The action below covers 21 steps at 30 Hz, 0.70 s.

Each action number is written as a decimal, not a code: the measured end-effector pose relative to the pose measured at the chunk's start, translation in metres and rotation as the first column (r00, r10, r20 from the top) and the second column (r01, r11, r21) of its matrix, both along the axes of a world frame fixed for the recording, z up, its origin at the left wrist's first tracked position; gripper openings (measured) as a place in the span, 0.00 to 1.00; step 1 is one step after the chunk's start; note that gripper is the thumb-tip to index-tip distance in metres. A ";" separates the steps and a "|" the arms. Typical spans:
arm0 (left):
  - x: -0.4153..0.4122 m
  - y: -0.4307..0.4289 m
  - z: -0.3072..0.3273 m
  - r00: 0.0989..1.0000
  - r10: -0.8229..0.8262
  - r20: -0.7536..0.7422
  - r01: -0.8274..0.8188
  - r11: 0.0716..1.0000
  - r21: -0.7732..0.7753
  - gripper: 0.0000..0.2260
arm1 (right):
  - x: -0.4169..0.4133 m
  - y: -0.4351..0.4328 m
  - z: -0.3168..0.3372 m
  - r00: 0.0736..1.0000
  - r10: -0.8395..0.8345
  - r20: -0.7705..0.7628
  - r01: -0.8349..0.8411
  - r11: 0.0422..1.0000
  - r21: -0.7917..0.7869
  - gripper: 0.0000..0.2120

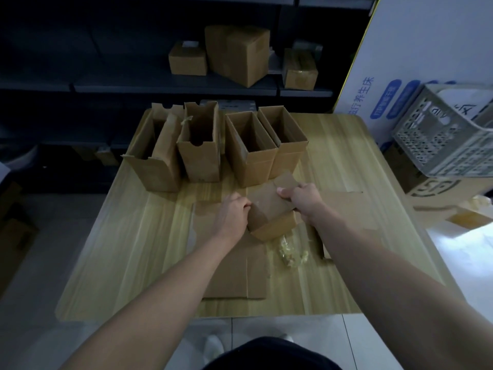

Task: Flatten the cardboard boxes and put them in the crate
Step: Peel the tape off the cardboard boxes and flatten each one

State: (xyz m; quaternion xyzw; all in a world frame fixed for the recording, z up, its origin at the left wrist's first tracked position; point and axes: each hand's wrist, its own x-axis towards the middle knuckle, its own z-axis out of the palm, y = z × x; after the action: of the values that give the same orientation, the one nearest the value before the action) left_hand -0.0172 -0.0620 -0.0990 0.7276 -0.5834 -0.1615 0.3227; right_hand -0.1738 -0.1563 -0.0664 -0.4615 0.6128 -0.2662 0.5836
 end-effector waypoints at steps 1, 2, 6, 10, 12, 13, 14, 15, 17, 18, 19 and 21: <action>-0.001 0.000 0.000 1.000 0.005 -0.012 -0.005 1.000 -0.002 0.06 | 0.000 0.000 0.001 1.000 0.001 0.004 -0.001 1.000 0.003 0.18; -0.001 0.000 0.000 0.999 0.013 -0.030 -0.013 1.000 -0.002 0.06 | 0.001 0.000 0.002 1.000 0.003 0.009 -0.003 1.000 0.005 0.18; 0.001 -0.009 0.007 0.985 0.069 -0.160 -0.053 0.994 0.100 0.04 | 0.002 -0.001 0.004 1.000 0.021 0.018 -0.021 1.000 0.009 0.16; 0.000 -0.018 0.014 1.000 -0.015 -0.005 0.016 0.980 0.199 0.09 | 0.001 -0.005 0.004 1.000 0.007 -0.018 -0.007 1.000 0.002 0.17; -0.003 -0.015 0.013 0.993 -0.104 -0.061 0.112 0.983 0.145 0.11 | -0.005 -0.010 0.004 0.998 -0.019 -0.055 0.018 1.000 -0.008 0.18; -0.004 -0.014 0.015 0.981 -0.123 -0.147 0.140 0.984 0.109 0.10 | -0.009 -0.013 0.004 0.997 -0.039 -0.072 0.039 0.999 -0.009 0.20; -0.004 -0.013 0.018 0.957 -0.125 -0.263 0.150 0.986 0.077 0.09 | -0.013 -0.015 0.004 0.994 -0.060 -0.096 0.060 0.998 -0.004 0.22; -0.004 -0.013 0.024 0.906 -0.121 -0.405 0.148 0.988 0.038 0.09 | -0.016 -0.018 0.005 0.990 -0.079 -0.115 0.080 0.997 -0.001 0.24; -0.002 -0.017 0.037 0.709 -0.088 -0.700 0.073 0.996 -0.051 0.09 | -0.020 -0.022 0.006 0.987 -0.121 -0.103 0.122 0.992 0.009 0.27; 0.001 -0.020 0.044 0.566 -0.047 -0.823 -0.011 0.998 -0.065 0.10 | -0.021 -0.025 0.008 0.987 -0.142 -0.076 0.145 0.989 0.027 0.26; 0.005 -0.023 0.049 0.395 0.000 -0.918 -0.100 0.994 -0.043 0.10 | -0.022 -0.027 0.009 0.985 -0.164 -0.050 0.166 0.985 0.043 0.25; 0.014 -0.027 0.057 0.058 0.069 -0.996 -0.221 0.974 0.054 0.08 | -0.025 -0.031 0.011 0.977 -0.211 -0.011 0.212 0.976 0.055 0.25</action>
State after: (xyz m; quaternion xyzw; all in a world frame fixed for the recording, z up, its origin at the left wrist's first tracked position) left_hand -0.0028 -0.0886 -0.0417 0.4581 -0.1401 -0.5462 0.6871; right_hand -0.1986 -0.1873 -0.0550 -0.3780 0.6671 -0.3086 0.5630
